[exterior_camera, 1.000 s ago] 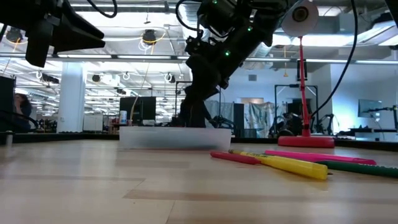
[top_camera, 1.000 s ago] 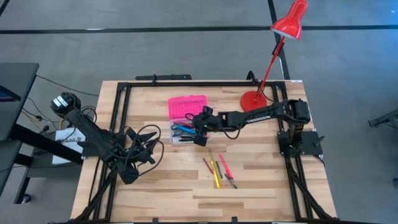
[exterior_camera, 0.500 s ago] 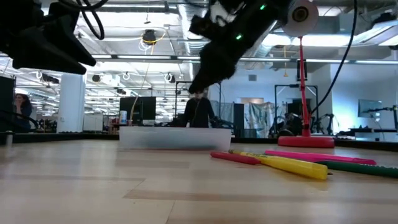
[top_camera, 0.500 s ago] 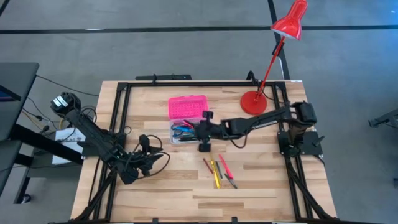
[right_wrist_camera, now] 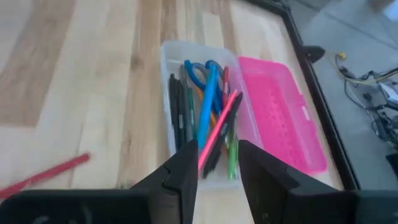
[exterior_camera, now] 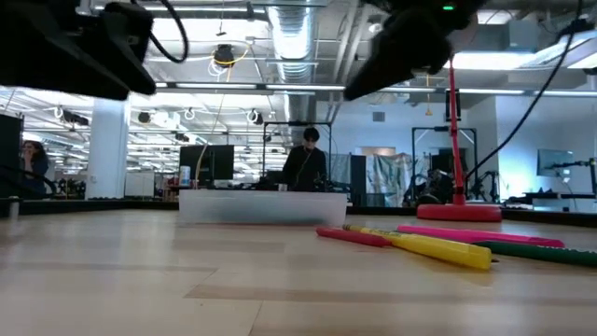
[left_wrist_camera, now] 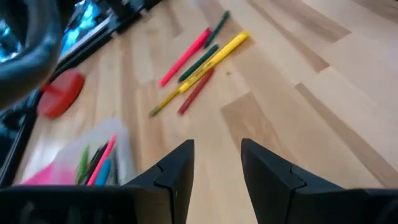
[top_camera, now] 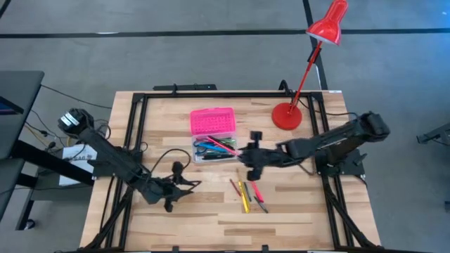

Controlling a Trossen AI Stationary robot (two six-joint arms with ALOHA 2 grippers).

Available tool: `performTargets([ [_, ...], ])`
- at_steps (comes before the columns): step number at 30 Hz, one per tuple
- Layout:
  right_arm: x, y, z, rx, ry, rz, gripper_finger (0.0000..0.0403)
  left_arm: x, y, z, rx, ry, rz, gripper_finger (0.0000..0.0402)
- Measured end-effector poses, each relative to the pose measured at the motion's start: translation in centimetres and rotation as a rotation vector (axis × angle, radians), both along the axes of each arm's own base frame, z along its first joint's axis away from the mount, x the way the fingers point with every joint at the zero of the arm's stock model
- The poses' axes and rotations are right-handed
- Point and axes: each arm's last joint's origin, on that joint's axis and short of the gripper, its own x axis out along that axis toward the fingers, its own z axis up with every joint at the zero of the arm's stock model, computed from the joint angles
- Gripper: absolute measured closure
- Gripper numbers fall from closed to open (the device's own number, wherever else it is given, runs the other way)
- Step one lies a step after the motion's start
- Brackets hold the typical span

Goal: Pick & place school supplies into a supply box
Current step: Put the red crayon into the pink supply box

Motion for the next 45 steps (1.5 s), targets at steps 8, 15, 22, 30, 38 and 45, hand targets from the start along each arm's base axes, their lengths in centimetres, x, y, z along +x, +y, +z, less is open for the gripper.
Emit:
performTargets([
  [8,-6.5,2.0,-2.2,0.072,-0.196,0.127,0.0296,5.1,0.4,-3.0,0.068,-0.106,-0.164,0.0274],
  [15,-9.7,3.4,-3.3,0.065,-0.323,0.153,0.0296,10.1,2.1,-4.8,-0.070,-0.047,-0.328,0.0274],
  [22,-10.6,4.6,-2.7,0.075,-0.371,0.189,0.0296,14.1,4.0,-6.2,-0.087,-0.024,-0.344,0.0274],
  [30,-10.8,5.3,-2.8,0.094,-0.376,0.208,0.0296,17.1,7.0,-6.8,-0.143,0.059,-0.338,0.0274],
  [38,-10.9,5.4,-2.8,0.116,-0.380,0.205,0.0296,17.6,9.3,-6.9,-0.228,0.104,-0.326,0.0274],
  [45,-10.9,5.4,-2.8,0.119,-0.382,0.203,0.0296,17.8,9.4,-8.3,-0.243,0.181,-0.292,0.0274],
])
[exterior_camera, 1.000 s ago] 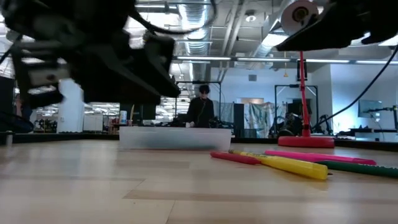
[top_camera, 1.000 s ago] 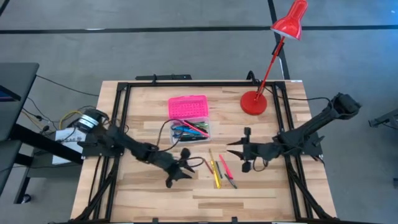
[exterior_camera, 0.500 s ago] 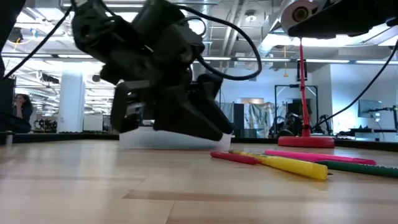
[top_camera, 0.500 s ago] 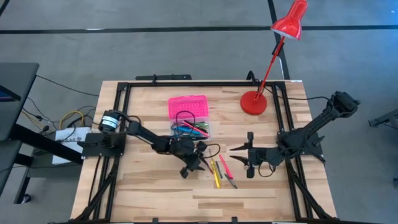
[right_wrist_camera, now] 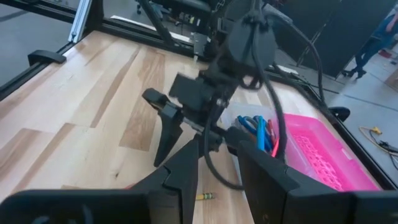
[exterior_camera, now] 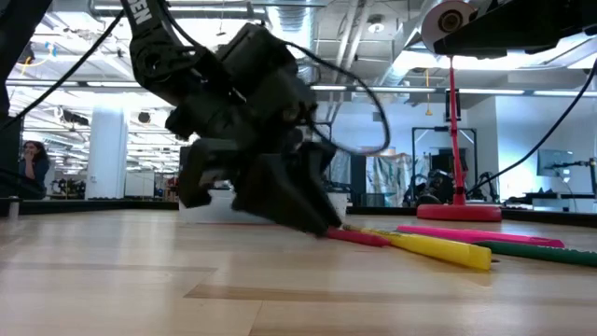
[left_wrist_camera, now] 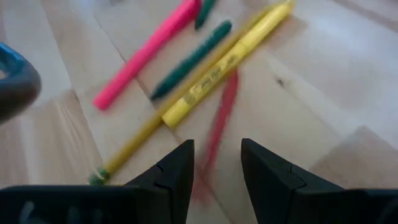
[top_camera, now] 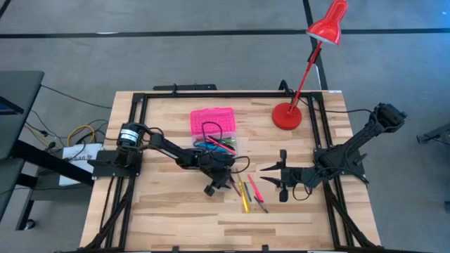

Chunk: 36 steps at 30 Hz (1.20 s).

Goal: Pick & place school supplies into a supply box
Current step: Put the red crayon into the pink supply box

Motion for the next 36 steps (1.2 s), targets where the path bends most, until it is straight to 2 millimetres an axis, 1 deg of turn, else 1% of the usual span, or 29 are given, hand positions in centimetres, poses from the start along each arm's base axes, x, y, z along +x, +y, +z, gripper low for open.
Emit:
performTargets([
  [6,0.0,0.0,0.0,-0.002,-0.003,0.002,0.0296,1.5,-0.1,-0.3,0.011,0.041,0.041,0.0274],
  [10,0.0,0.0,0.0,-0.003,0.002,0.001,0.0296,1.7,-0.1,-0.2,0.003,0.056,0.050,0.0274],
  [14,0.0,0.0,-0.1,0.003,0.009,-0.002,0.0296,1.6,-0.4,-0.3,0.034,0.073,0.080,0.0280],
  [17,0.0,0.0,-0.1,0.004,0.009,-0.002,0.0296,1.4,-0.6,-0.5,0.054,0.103,0.089,0.0302],
  [21,0.0,0.0,-0.1,0.004,0.008,-0.002,0.0296,1.1,-0.7,-0.9,0.050,0.160,0.103,0.0345],
  [24,0.0,0.0,-0.1,0.012,0.008,-0.004,0.0296,1.1,-0.7,-0.8,0.046,0.206,0.113,0.0376],
  [26,0.0,0.0,-0.1,0.012,0.008,-0.003,0.0296,1.1,-0.7,-0.7,0.053,0.248,0.119,0.0389],
  [29,0.0,0.0,-0.1,0.014,0.009,0.001,0.0296,1.1,-1.2,-0.4,0.075,0.292,0.130,0.0389],
  [33,0.0,0.0,-0.1,0.018,0.010,0.000,0.0296,1.3,-2.0,0.2,0.116,0.350,0.164,0.0369],
  [36,0.0,0.0,-0.1,0.029,0.011,-0.004,0.0296,1.4,-2.5,0.8,0.142,0.418,0.201,0.0363],
])
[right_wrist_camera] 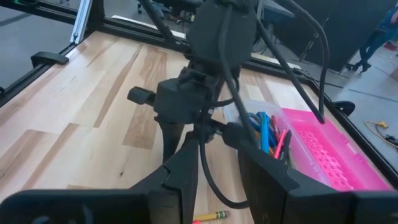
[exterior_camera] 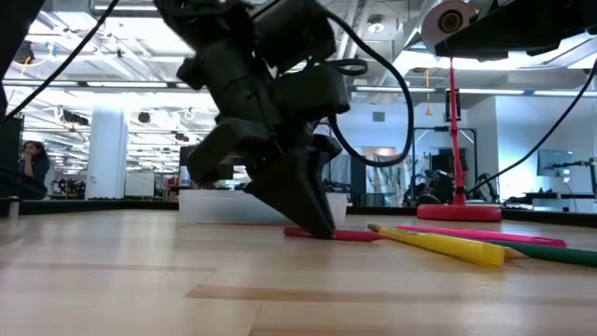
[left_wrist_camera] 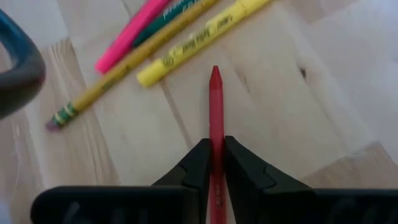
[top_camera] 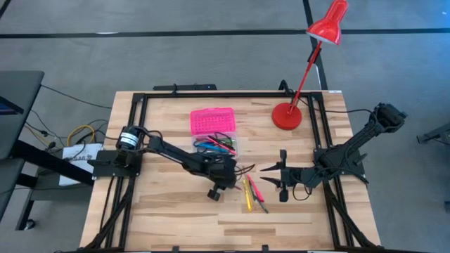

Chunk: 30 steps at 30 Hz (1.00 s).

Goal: Pick & place school supplies into a supply box
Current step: Put the red crayon into the pink supply box

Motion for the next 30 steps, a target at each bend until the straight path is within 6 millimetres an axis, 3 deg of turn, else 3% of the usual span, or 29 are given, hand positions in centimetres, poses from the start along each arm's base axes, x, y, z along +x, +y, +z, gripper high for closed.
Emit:
performTargets([
  [11,0.0,0.0,0.0,0.006,0.002,-0.002,0.0296,-0.8,-1.1,1.6,0.114,0.237,0.046,0.0361],
  [18,0.0,0.0,0.0,0.006,0.002,-0.002,0.0296,-1.3,-1.8,2.3,0.261,0.297,0.002,0.0393],
  [30,0.0,0.0,0.0,0.007,0.002,-0.002,0.0296,-1.5,-3.5,5.1,0.428,0.383,-0.026,0.0393],
])
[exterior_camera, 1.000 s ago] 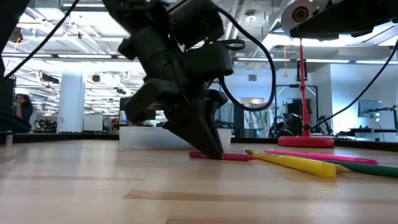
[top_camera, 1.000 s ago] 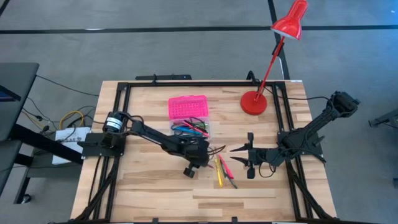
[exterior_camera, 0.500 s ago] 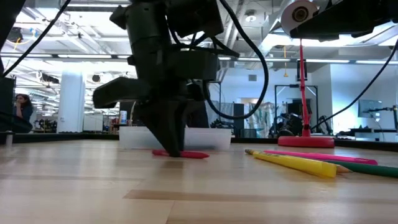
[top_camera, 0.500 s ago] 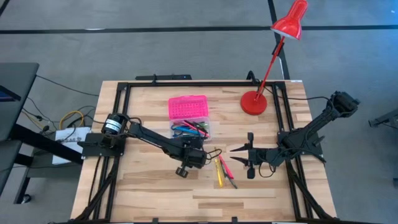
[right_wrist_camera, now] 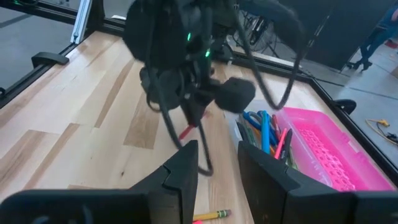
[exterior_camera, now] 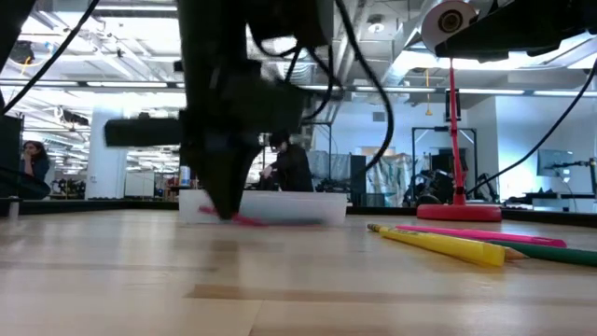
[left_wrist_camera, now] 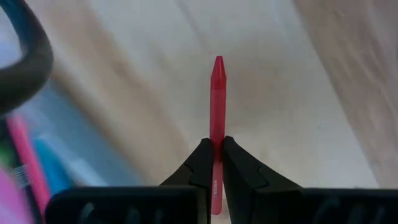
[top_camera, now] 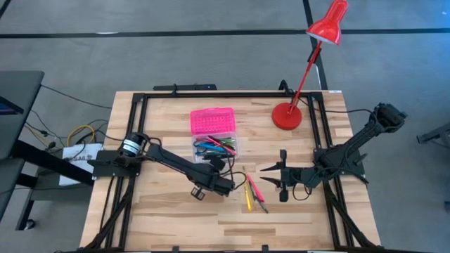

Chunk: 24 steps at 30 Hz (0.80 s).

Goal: Pick & place school supplies into a supply box
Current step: Put the red crayon into the pink supply box

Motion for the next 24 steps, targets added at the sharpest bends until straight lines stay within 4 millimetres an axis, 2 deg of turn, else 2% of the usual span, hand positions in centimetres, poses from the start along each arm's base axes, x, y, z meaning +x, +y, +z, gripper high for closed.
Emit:
performTargets([
  [6,0.0,0.0,0.0,0.000,0.001,0.000,0.0296,0.2,0.2,2.2,0.076,-0.007,0.016,0.0393],
  [10,0.0,0.0,0.0,0.002,0.001,0.000,0.0296,0.0,1.6,4.0,0.140,-0.035,0.051,0.0393],
  [17,-0.1,-0.1,-0.2,0.026,0.019,-0.013,0.0296,-0.2,6.5,7.1,0.104,-0.111,0.185,0.0393],
  [21,-0.1,-0.1,-0.2,0.026,0.019,-0.014,0.0296,0.0,10.5,7.1,0.033,-0.099,0.266,0.0393],
  [24,-0.1,-0.1,-0.2,0.025,0.020,-0.014,0.0296,0.1,13.4,6.4,-0.040,-0.112,0.291,0.0393],
])
